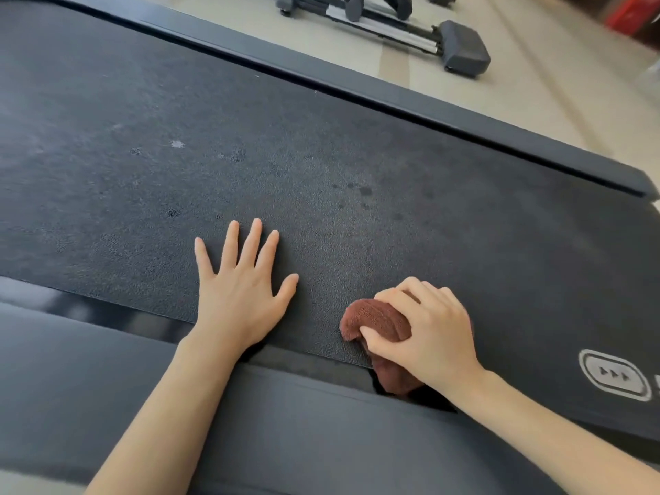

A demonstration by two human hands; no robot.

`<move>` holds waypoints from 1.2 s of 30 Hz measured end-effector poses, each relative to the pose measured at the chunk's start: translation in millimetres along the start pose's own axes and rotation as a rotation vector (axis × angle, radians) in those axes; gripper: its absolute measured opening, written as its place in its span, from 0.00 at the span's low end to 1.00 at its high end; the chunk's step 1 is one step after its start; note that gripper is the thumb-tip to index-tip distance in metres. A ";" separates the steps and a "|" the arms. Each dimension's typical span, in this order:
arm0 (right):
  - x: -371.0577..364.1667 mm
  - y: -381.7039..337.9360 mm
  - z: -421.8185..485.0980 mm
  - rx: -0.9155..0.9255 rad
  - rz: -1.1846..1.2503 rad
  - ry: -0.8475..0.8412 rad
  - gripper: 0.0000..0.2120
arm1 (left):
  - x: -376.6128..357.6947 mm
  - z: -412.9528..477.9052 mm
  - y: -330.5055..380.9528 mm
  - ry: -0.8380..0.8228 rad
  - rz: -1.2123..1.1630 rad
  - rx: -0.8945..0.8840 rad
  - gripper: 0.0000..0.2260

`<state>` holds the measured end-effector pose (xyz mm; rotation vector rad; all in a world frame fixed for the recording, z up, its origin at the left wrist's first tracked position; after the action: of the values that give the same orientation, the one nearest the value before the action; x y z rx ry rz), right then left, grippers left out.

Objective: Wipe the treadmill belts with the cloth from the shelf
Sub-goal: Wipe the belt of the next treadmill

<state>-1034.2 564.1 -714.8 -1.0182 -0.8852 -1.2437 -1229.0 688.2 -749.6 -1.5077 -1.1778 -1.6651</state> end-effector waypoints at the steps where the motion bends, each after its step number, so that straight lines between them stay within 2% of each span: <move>1: -2.0 0.7 4.0 0.014 0.006 0.015 0.14 | -0.3 -0.2 -0.4 0.005 0.002 -0.002 0.38; 5: -14.1 10.8 45.5 0.062 0.025 0.033 0.15 | 0.1 -1.7 -2.0 0.012 -0.002 -0.010 0.38; 11: -52.1 51.1 169.0 -0.081 -0.048 0.024 0.22 | -2.0 -1.8 -3.6 0.069 0.012 -0.011 0.31; 13: -64.1 65.7 209.3 -0.091 -0.062 0.019 0.22 | -1.8 -1.7 -2.9 0.074 0.023 -0.001 0.30; 18: -77.6 82.9 269.0 -0.068 -0.049 -0.039 0.29 | 0.4 2.1 -1.8 0.062 0.017 0.019 0.28; 23: -70.6 76.0 242.5 -0.007 -0.029 -0.005 0.22 | 0.0 2.0 -2.9 0.036 0.032 0.021 0.28; 30: -34.8 23.5 108.4 0.221 0.121 0.043 0.15 | 2.9 2.0 -3.5 0.019 0.030 0.001 0.27; 33: -19.1 13.7 60.9 0.317 0.154 0.028 0.14 | 3.5 1.8 -3.4 0.024 0.027 0.006 0.27; 36: -20.1 15.0 58.6 0.342 0.151 0.027 0.14 | 3.6 0.5 -2.6 0.016 0.030 0.012 0.28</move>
<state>-1021.4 626.5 -716.9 -0.7770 -0.9433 -0.9379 -1231.8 690.3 -746.7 -1.4949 -1.1489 -1.6443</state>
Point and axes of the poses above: each hand's wrist, its own z-axis towards the middle knuckle, its own x-axis out of the back of the hand, y = z × x, the point moved 3 cm from there along z, towards the middle knuckle, and after that the axes turned 6 degrees about -y, right-handed, at the moved point
